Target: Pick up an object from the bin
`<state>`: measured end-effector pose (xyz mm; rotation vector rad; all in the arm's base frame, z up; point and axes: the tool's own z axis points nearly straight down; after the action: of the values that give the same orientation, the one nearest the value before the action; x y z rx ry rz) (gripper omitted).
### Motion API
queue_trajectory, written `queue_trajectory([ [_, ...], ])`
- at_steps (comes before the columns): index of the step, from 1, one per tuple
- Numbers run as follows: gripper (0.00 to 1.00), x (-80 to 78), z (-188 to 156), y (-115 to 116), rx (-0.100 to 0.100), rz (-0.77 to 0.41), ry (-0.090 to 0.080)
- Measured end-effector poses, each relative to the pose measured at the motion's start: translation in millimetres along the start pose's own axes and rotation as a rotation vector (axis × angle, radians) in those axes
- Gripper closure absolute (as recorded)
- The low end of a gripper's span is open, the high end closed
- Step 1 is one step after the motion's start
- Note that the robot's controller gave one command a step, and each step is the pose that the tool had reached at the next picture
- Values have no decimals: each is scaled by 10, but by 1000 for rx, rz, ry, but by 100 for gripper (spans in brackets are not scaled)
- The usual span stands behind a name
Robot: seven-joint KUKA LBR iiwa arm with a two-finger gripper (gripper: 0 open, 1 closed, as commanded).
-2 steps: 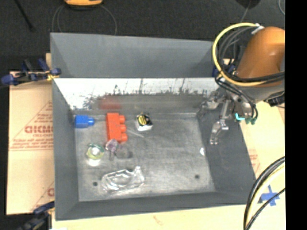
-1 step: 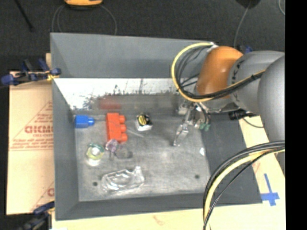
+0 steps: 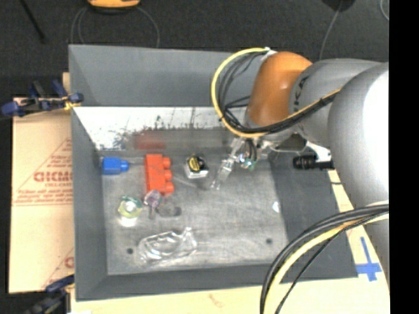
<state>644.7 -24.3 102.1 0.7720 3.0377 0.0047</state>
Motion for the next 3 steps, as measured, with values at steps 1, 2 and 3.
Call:
queue_trajectory([
  [1, 0, 284, 14, 592, 1, 267, 2],
  [2, 0, 204, 248, 607, 12, -27, 4],
  [3, 0, 192, 230, 587, 8, -25, 8],
])
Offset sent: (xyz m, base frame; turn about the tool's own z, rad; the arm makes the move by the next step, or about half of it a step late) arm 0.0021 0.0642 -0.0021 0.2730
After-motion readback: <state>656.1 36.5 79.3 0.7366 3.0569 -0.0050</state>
